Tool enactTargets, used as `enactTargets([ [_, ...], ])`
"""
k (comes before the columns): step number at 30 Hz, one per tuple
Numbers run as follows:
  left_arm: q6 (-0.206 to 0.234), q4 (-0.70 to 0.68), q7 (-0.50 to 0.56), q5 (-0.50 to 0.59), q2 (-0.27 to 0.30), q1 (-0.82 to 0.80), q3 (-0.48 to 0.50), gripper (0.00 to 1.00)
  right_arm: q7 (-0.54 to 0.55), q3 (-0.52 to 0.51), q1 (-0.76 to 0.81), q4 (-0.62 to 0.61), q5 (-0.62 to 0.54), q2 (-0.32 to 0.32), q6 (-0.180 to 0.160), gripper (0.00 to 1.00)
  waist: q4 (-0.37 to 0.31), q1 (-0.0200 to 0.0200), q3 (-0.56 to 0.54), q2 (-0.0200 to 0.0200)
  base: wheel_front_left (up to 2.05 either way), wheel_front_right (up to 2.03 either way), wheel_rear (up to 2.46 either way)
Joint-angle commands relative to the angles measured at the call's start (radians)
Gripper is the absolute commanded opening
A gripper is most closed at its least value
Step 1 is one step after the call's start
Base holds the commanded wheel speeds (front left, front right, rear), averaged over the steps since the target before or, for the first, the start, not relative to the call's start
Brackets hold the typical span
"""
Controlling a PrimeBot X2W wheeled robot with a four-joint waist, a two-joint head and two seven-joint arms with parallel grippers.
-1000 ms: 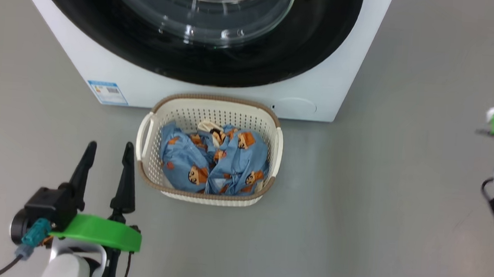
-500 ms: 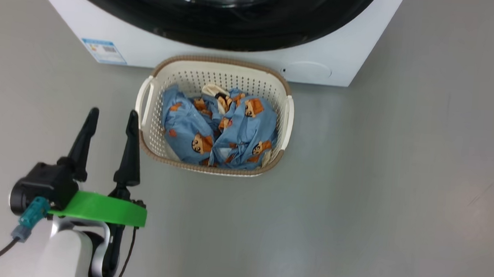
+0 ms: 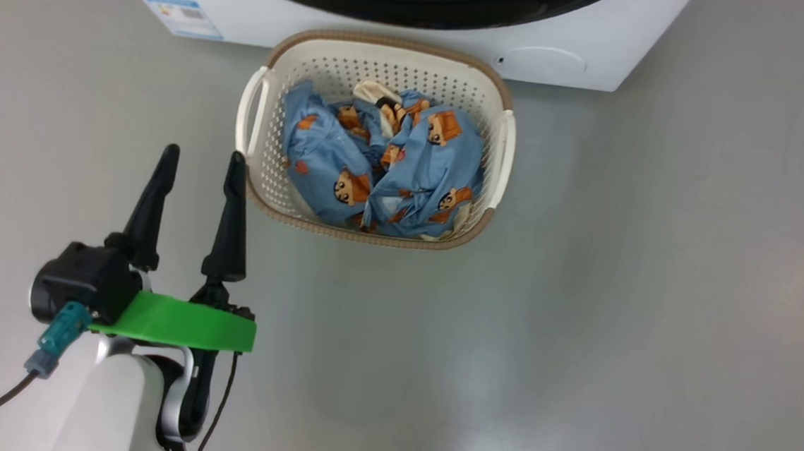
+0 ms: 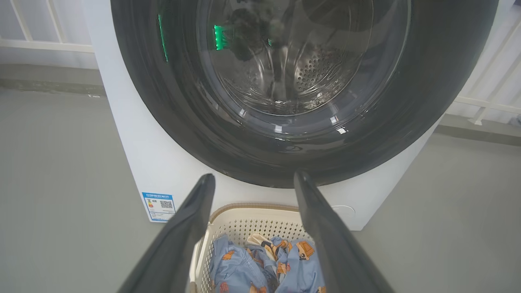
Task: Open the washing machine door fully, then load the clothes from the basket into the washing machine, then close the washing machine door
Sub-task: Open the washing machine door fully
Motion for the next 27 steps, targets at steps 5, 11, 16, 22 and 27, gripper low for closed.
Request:
enactTargets([
  [5,0.018,-0.029,-0.006,-0.018,0.018,-0.018,0.012,1.0,0.051,0.023,-0.064,-0.013,-0.011,-0.009,0.002,0.0,0.041,0.0,0.03,0.0,0.0,0.0,0.0],
  [11,0.031,-0.033,-0.006,-0.039,0.018,-0.017,-0.002,1.0,0.07,0.036,-0.104,-0.003,-0.031,-0.013,0.002,0.0,0.072,0.0,0.042,0.0,0.0,0.0,0.0],
  [16,0.038,-0.039,-0.006,-0.048,0.018,-0.014,-0.005,1.0,0.076,0.048,-0.127,0.007,-0.05,-0.019,0.002,0.0,0.089,0.0,0.05,0.0,0.0,0.0,0.0],
  [22,0.049,-0.047,-0.006,-0.068,0.018,-0.008,-0.021,1.0,0.076,0.067,-0.159,0.036,-0.08,-0.024,0.002,0.0,0.118,0.0,0.064,0.0,0.0,0.0,0.0],
  [27,0.056,-0.051,-0.006,-0.074,0.018,-0.005,-0.023,1.0,0.091,0.08,-0.167,0.048,-0.086,-0.02,0.002,0.0,0.131,0.0,0.066,0.0,0.0,0.0,0.0],
])
